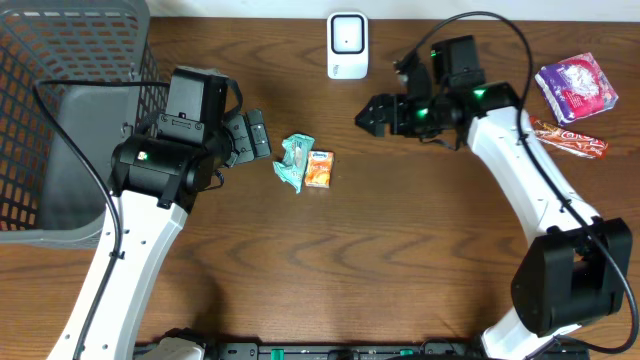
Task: Scan the item barcode
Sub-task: 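Reach the right gripper to the orange Kleenex pack and grasp it, then lift the Kleenex pack with the right gripper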
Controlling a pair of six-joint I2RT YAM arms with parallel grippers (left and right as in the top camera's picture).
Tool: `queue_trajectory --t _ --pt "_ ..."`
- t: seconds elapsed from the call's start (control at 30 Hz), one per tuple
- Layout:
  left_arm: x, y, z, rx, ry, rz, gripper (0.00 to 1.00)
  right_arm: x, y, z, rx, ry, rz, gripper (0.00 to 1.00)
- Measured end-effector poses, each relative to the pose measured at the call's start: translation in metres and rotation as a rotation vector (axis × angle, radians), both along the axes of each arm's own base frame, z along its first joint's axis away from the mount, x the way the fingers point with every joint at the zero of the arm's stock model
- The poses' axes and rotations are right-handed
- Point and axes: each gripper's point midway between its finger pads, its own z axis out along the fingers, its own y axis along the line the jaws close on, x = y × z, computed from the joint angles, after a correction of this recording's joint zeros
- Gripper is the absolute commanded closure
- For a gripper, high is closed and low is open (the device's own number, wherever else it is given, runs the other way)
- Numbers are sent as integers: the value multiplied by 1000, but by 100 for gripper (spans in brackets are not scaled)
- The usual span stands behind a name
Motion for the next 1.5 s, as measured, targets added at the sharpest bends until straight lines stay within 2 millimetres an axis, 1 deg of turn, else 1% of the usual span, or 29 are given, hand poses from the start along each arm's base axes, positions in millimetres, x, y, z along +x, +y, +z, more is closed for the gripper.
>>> queue_trajectory --t 0.17,0.27,0.33,0.43,0.47,0.5,0.57,0.67,0.7,0.73,0.77,0.97,1.07,1.13,1.2,1.27,1.3,1.33,1.37,1.43,1.5 --pt "0 0 0 0 0 0 2 -13 3 -12 -90 34 4 1" --pt "0 0 0 0 0 0 2 -16 8 -17 -116 38 15 1" --pt "0 0 0 0 0 0 2 -19 14 -21 -126 41 30 1" --pt "0 0 0 0 0 0 2 -24 27 -33 -137 69 50 1" --pt "0 0 0 0 0 0 2 -26 30 -38 -139 83 49 2" --pt "0 0 0 0 0 0 2 -27 32 -43 -140 101 45 11" --pt "0 0 0 0 0 0 2 -29 35 -57 -144 155 23 17" --pt "0 0 0 0 0 0 2 -28 37 -77 -144 212 0 23" --pt "0 0 0 0 0 0 2 -27 38 -82 -138 225 -2 29" --pt "0 0 0 0 0 0 2 -27 42 -92 -123 248 0 31" --pt "0 0 0 0 0 0 2 -27 45 -97 -110 265 2 32" --pt "0 0 0 0 0 0 2 -29 64 -122 -10 338 46 34" --pt "0 0 0 0 0 0 2 -30 70 -132 21 362 58 36" --pt "0 0 0 0 0 0 2 -30 72 -137 32 374 60 40" --pt "0 0 0 0 0 0 2 -29 76 -139 55 384 60 51" --pt "0 0 0 0 0 0 2 -27 78 -142 66 385 54 60" --pt "0 0 0 0 0 0 2 -27 80 -144 76 392 53 65" --pt "0 0 0 0 0 0 2 -26 82 -146 85 394 57 73" --pt "0 0 0 0 0 0 2 -26 83 -147 93 398 57 78" --pt "0 0 0 0 0 0 2 -27 85 -150 98 404 59 80" --pt "0 0 0 0 0 0 2 -27 86 -150 106 408 62 79"
